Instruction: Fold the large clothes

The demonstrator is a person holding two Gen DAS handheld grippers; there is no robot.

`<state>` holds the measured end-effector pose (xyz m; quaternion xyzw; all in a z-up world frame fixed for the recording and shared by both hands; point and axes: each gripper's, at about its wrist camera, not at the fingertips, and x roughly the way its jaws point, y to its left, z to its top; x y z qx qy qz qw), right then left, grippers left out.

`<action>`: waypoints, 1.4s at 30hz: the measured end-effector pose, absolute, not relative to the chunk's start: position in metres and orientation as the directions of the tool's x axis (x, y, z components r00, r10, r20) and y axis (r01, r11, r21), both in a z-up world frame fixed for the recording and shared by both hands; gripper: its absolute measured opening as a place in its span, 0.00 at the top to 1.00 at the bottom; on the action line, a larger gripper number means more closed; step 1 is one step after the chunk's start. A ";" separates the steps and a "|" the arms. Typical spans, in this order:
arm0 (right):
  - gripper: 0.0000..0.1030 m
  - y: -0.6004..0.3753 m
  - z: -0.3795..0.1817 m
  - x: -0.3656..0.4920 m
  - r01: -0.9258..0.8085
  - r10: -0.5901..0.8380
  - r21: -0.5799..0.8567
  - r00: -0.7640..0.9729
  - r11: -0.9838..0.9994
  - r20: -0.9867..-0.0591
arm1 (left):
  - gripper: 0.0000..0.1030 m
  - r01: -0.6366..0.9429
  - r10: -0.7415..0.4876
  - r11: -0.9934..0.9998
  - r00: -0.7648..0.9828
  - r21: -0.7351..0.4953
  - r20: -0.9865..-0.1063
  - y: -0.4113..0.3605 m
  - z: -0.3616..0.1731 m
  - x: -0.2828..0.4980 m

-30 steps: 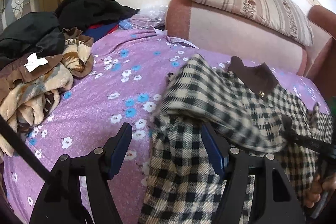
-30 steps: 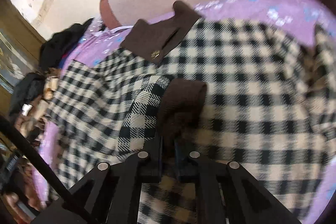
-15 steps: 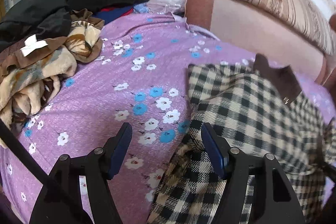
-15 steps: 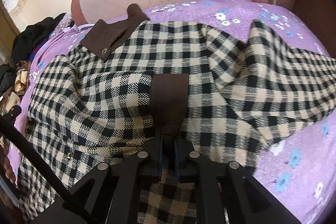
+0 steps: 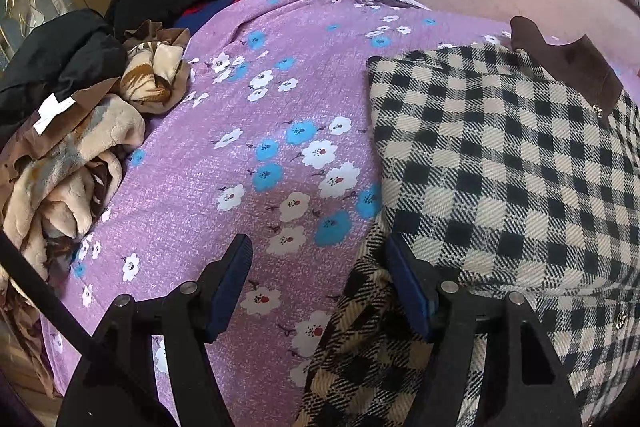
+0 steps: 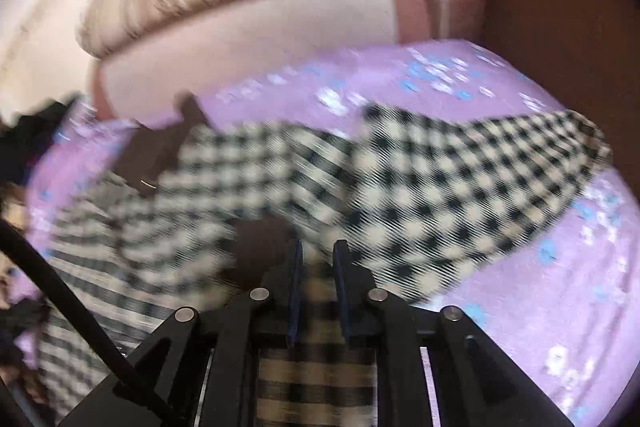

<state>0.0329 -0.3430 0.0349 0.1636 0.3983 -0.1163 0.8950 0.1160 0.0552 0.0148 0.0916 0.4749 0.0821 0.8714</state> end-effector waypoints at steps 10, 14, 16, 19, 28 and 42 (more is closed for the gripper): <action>0.83 -0.284 -0.010 0.082 0.046 0.329 0.433 0.579 0.900 -0.746 | 0.33 -0.051 0.237 0.966 0.568 0.255 -0.788 0.053 0.013 0.108; 1.00 -0.321 -0.019 0.085 0.275 0.102 0.306 0.571 0.911 -0.815 | 0.33 -0.044 0.240 0.964 0.571 0.263 -0.785 0.053 0.013 0.105; 1.00 -0.329 -0.009 0.080 0.332 -0.009 0.218 0.566 0.918 -0.824 | 0.32 -0.046 0.236 0.965 0.570 0.257 -0.787 0.054 0.013 0.105; 0.98 -0.338 -0.001 0.069 0.358 -0.045 0.208 0.585 0.910 -0.810 | 0.32 -0.055 0.225 0.970 0.576 0.238 -0.786 0.058 0.014 0.104; 0.70 -0.468 0.005 -0.012 0.566 -0.097 0.312 0.577 0.763 -0.811 | 0.32 -0.023 0.108 0.993 0.579 0.116 -0.808 0.069 0.029 0.075; 0.63 -0.668 -0.011 -0.062 0.677 -0.115 0.558 0.679 0.481 -0.725 | 0.32 0.125 -0.015 0.989 0.595 0.074 -0.804 0.027 0.023 0.017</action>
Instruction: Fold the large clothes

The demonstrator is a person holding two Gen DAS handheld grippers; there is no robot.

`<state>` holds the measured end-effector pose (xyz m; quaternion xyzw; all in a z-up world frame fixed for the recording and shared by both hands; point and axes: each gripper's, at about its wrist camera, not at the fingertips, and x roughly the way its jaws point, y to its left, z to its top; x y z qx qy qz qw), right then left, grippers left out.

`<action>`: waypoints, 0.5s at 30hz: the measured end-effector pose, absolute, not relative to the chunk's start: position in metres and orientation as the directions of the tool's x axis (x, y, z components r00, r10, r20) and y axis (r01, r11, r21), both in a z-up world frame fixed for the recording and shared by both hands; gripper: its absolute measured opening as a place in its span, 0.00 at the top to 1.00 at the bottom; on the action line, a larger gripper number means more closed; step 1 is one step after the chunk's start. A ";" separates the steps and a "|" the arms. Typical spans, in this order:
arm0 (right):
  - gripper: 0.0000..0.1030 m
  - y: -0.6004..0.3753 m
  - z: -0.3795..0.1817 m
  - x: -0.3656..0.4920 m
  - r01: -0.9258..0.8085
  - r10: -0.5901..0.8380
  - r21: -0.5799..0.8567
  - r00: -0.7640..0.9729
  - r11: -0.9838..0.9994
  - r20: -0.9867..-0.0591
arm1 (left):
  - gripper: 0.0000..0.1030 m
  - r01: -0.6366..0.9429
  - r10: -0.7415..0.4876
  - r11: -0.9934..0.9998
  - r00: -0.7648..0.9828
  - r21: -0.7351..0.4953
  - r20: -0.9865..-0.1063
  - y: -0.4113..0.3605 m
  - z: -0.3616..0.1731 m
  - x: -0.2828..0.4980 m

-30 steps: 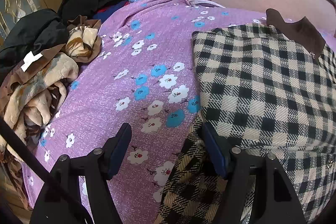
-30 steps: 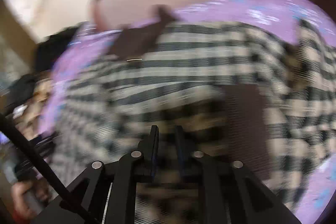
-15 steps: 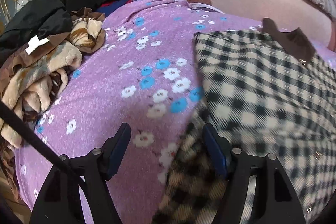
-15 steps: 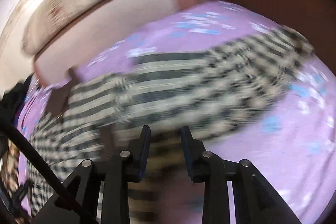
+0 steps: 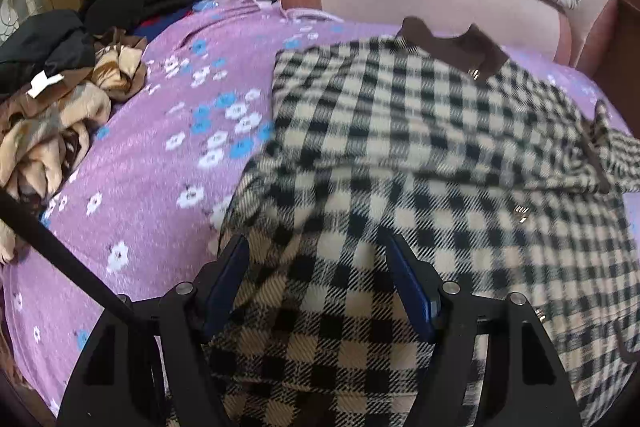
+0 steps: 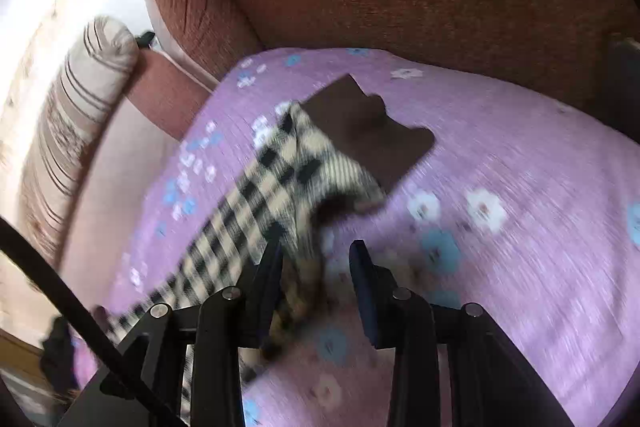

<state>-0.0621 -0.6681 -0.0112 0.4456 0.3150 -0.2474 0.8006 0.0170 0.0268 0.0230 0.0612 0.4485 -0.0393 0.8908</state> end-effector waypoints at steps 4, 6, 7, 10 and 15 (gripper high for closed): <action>0.62 -0.682 -0.011 -0.053 0.666 -0.113 0.579 0.696 0.471 -0.709 | 0.30 0.100 0.004 0.992 0.580 0.076 -0.814 0.031 0.009 0.019; 0.62 -0.692 -0.014 -0.057 0.669 -0.119 0.601 0.705 0.438 -0.699 | 0.28 0.090 0.007 0.993 0.579 0.073 -0.815 0.032 0.009 0.021; 0.65 -0.693 -0.015 -0.058 0.669 -0.121 0.614 0.711 0.420 -0.693 | 0.28 0.086 0.005 0.994 0.579 0.067 -0.815 0.033 0.008 0.021; 0.94 -0.684 -0.004 -0.050 0.673 -0.133 0.585 0.699 0.452 -0.702 | 0.27 0.082 0.003 0.995 0.582 0.062 -0.813 0.034 0.008 0.022; 0.94 -0.629 0.041 -0.015 0.578 -0.117 0.538 0.740 0.614 -0.662 | 0.27 0.083 -0.009 0.995 0.582 0.048 -0.813 0.036 0.009 0.022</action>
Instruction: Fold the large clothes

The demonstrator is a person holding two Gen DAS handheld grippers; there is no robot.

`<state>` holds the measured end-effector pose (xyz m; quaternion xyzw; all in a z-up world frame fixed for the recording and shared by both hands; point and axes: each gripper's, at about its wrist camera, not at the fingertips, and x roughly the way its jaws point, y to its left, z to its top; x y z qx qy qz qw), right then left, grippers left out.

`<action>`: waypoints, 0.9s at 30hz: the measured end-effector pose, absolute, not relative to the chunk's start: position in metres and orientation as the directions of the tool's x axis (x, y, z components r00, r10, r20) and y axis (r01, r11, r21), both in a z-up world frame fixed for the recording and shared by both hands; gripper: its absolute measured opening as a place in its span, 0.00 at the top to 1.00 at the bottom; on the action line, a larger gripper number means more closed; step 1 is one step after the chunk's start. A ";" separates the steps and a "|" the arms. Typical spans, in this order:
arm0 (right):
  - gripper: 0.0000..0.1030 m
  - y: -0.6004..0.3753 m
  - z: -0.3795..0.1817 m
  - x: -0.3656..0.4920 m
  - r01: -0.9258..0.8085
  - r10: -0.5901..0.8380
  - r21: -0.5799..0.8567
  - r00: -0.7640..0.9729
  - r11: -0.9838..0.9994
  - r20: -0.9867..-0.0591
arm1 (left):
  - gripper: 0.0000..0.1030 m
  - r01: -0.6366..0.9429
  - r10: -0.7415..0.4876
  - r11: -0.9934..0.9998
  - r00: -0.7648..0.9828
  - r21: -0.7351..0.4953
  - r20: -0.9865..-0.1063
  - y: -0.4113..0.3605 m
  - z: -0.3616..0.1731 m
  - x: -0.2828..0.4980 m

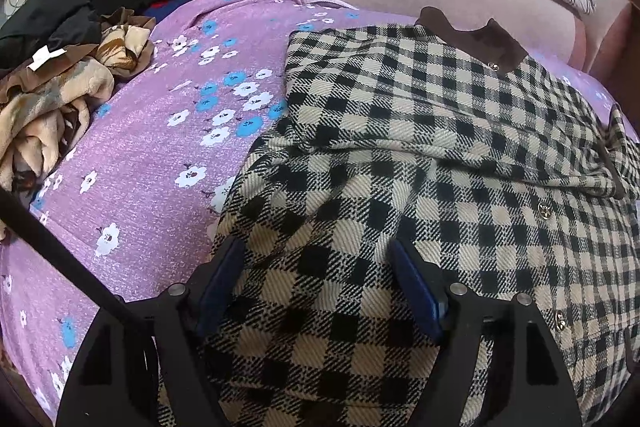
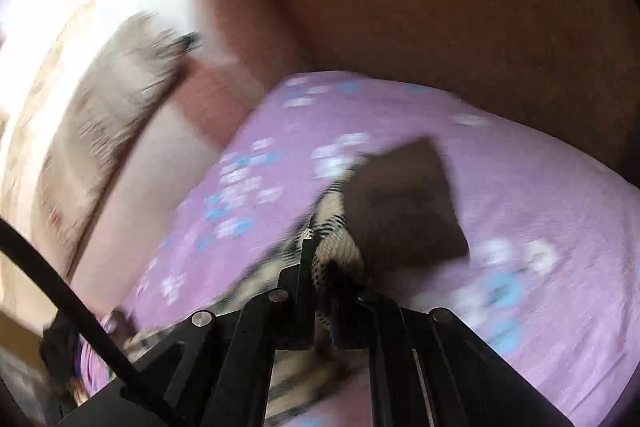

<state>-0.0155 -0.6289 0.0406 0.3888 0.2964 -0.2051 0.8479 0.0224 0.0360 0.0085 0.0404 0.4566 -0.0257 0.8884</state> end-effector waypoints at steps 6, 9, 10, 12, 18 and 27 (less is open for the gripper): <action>0.94 -0.498 0.072 0.034 0.279 0.146 0.540 0.775 0.794 -0.615 | 0.27 0.083 -0.019 0.996 0.576 0.035 -0.817 0.037 0.009 0.024; 0.92 -0.409 0.064 0.057 0.072 0.344 0.537 0.695 0.840 -0.631 | 0.27 0.082 -0.063 0.996 0.569 -0.020 -0.820 0.041 0.014 0.024; 0.91 -0.376 0.058 0.063 -0.016 0.426 0.542 0.638 0.840 -0.641 | 0.27 0.080 -0.086 0.996 0.568 -0.050 -0.819 0.043 0.017 0.024; 0.82 -0.328 0.048 0.069 -0.148 0.547 0.561 0.519 0.815 -0.657 | 0.27 0.075 -0.121 0.993 0.572 -0.095 -0.812 0.046 0.025 0.024; 0.50 -0.305 0.050 0.044 -0.134 0.535 0.548 0.496 0.825 -0.684 | 0.27 0.144 -0.230 0.973 0.628 -0.179 -0.744 0.043 0.061 0.016; 0.45 -0.373 0.058 -0.019 0.079 0.361 0.494 0.586 0.866 -0.725 | 0.20 0.301 -0.402 0.912 0.524 -0.279 -0.751 -0.019 0.068 0.038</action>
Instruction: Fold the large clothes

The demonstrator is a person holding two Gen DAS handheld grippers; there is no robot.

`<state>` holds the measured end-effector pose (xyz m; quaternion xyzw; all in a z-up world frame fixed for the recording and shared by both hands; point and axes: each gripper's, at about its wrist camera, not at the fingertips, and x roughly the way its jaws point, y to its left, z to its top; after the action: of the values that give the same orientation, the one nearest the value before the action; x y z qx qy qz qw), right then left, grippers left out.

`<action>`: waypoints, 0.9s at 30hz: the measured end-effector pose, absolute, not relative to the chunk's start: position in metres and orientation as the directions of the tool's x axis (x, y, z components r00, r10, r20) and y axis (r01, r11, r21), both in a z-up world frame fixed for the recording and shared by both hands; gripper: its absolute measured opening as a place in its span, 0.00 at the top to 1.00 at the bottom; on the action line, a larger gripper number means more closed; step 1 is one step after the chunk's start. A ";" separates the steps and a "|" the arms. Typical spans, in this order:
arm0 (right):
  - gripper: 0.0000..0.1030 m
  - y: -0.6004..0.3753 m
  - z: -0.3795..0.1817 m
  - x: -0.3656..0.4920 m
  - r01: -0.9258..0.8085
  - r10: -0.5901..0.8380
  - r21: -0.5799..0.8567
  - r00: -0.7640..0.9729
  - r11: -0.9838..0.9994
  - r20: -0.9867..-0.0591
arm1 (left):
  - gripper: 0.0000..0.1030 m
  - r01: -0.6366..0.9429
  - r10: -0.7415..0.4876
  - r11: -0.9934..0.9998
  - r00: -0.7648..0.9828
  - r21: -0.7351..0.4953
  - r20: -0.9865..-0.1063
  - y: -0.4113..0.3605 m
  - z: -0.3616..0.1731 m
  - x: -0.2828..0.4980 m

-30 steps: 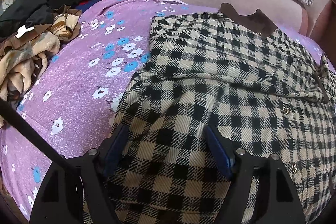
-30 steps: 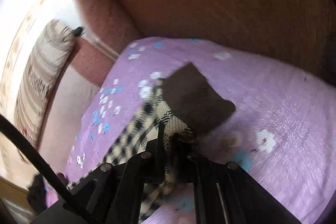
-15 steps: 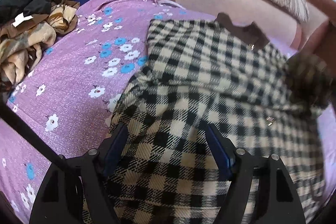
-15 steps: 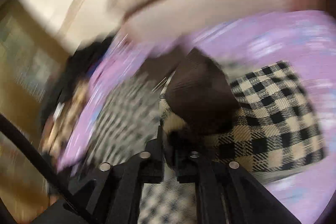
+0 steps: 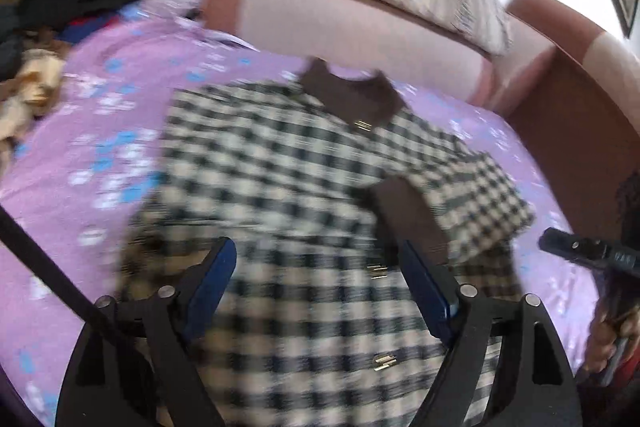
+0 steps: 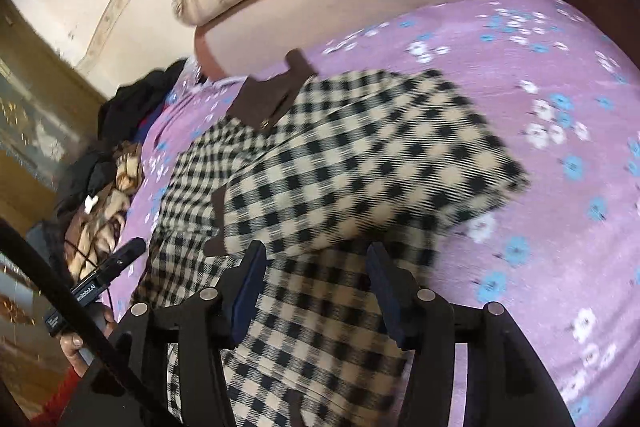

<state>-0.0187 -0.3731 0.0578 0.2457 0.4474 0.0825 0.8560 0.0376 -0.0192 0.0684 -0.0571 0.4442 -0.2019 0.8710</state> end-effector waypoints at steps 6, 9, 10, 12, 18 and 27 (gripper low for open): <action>0.45 -0.393 0.057 -0.026 0.105 0.320 0.480 0.620 0.871 -0.716 | 0.20 0.346 -0.516 0.849 0.376 -0.400 -0.770 -0.084 0.045 0.063; 0.45 -0.406 0.055 -0.025 0.119 0.307 0.480 0.632 0.869 -0.712 | 0.53 0.333 -0.467 0.874 0.379 -0.353 -0.799 -0.110 0.038 0.069; 0.45 -0.407 0.053 -0.023 0.126 0.307 0.486 0.633 0.865 -0.711 | 0.98 0.328 -0.431 0.889 0.369 -0.319 -0.824 -0.116 0.034 0.072; 0.45 -0.409 0.051 -0.019 0.137 0.303 0.487 0.631 0.862 -0.714 | 0.96 0.304 -0.391 0.908 0.359 -0.290 -0.848 -0.124 0.031 0.078; 0.45 -0.420 0.059 -0.013 0.154 0.269 0.484 0.670 0.861 -0.692 | 0.96 0.317 -0.350 0.926 0.517 -0.205 -0.781 -0.105 0.086 0.082; 0.45 -0.411 0.051 0.011 0.164 0.273 0.495 0.669 0.853 -0.692 | 0.95 0.127 -0.058 0.991 0.658 0.034 -0.750 -0.012 0.101 0.137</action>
<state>0.0113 -0.4111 0.0515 0.2689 0.4058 0.0312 0.8729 0.1367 -0.0119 0.1010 0.0419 0.4101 -0.0510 0.9097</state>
